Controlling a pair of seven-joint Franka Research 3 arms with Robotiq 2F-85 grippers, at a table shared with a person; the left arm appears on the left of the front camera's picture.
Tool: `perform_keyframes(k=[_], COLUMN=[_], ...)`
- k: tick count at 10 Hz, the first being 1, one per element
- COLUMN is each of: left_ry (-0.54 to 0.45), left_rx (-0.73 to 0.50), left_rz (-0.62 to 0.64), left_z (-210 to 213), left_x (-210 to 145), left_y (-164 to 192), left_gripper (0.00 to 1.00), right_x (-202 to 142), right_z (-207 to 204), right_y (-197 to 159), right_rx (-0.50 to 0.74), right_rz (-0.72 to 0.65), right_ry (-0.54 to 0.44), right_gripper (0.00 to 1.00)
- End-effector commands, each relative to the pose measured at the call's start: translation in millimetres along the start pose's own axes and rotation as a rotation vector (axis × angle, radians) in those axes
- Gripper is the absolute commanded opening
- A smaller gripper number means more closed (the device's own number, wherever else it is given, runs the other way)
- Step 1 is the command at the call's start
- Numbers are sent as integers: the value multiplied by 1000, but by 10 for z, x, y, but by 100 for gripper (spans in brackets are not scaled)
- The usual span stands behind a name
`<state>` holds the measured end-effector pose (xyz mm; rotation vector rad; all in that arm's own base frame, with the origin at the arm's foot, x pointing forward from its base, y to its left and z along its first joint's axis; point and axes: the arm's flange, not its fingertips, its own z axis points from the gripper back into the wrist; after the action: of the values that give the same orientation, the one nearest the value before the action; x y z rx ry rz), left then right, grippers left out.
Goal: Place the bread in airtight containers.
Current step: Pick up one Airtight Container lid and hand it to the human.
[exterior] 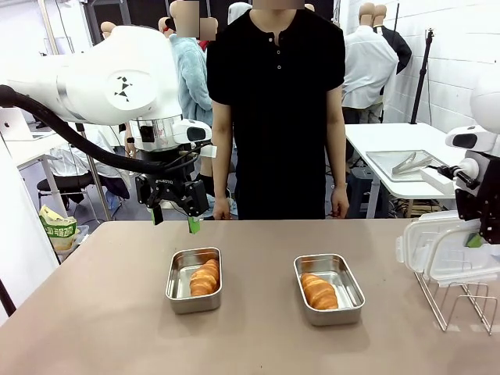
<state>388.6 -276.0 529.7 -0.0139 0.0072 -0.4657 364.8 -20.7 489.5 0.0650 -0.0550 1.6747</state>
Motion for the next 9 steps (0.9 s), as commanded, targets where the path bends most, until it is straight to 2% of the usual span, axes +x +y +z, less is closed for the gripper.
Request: perform_keyframes(k=[1, 6, 9], left_ry=[0, 0, 0], left_rx=[8, 8, 8], left_rz=[3, 3, 3], left_z=[20, 20, 20], left_x=[-6, -6, -6], left_y=[11, 11, 11], left_gripper=[100, 100, 100], right_x=[-79, -108, -69], right_z=[67, 451, 706], right_y=[-29, 219, 327], right_rx=[18, -84, -232], right_rz=[-24, -35, -23], right_ry=[-35, -10, 7], right_gripper=[0, 0, 0])
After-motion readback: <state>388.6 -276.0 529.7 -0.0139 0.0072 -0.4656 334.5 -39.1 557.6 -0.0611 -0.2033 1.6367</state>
